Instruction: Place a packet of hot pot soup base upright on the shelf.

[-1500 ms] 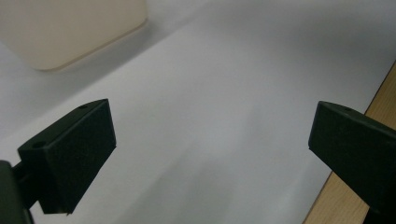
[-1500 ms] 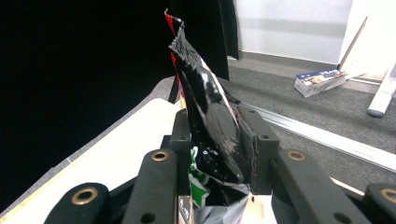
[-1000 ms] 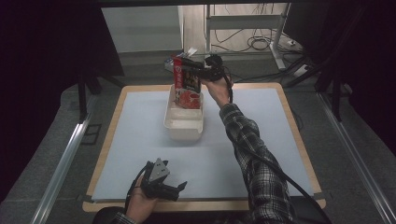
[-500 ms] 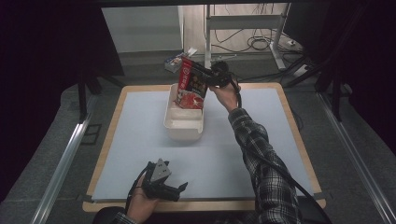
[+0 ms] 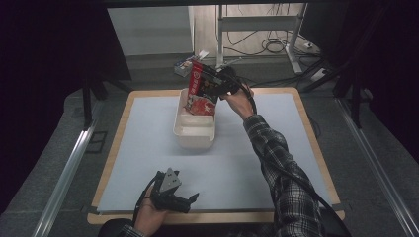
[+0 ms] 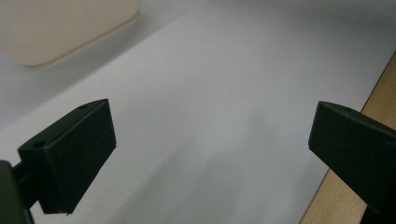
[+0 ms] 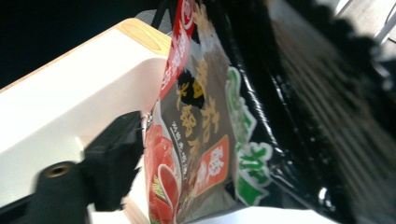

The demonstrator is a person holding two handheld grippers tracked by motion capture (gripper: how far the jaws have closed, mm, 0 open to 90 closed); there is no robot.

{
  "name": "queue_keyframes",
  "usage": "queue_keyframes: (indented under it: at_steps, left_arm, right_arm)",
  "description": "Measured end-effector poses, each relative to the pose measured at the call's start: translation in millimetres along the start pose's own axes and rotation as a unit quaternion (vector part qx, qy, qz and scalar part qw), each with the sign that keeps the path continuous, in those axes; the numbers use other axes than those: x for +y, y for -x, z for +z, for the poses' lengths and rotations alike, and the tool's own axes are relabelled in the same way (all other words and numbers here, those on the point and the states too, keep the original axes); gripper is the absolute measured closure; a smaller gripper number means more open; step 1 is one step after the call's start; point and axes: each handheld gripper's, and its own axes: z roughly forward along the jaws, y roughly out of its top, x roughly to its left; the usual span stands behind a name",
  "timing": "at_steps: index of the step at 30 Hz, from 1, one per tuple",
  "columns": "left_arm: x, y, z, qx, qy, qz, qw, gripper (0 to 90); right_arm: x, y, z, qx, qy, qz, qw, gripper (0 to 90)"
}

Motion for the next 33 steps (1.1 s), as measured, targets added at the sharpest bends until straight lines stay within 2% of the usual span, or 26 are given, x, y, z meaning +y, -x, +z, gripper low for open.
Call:
queue_keyframes:
  at_steps: [2,7,12,15,18,33]
  left_arm:
    - [0.0,0.0,0.0,0.0,0.0,0.0,1.0,0.3]
    - [0.0,-0.3,0.0,-0.001,0.002,-0.001,1.0,0.3]
    - [0.1,-0.2,0.0,-0.002,0.003,-0.001,1.0,0.3]
    - [0.1,-0.4,-0.4,-0.006,0.006,-0.001,1.0,0.2]
    - [0.3,0.1,-0.7,-0.008,0.009,-0.001,0.9999,0.2]
    - [0.2,0.0,-0.4,-0.012,0.011,-0.002,0.9999,0.2]
  right_arm:
    - [0.4,-1.1,-1.0,0.008,0.001,-0.001,1.0,10.4]
    - [0.9,-4.8,-4.2,0.01,-0.009,-0.02,0.9997,6.2]
    - [0.1,-6.3,-7.8,0.015,-0.011,-0.025,0.9995,5.7]
    - [-2.4,-6.3,-12.3,0.035,-0.008,-0.017,0.9992,5.3]
    - [-3.7,-6.5,-16.8,0.043,-0.005,-0.018,0.9989,5.3]
    - [-15.9,-8.3,-38.8,0.06,-0.016,-0.022,0.9978,5.3]
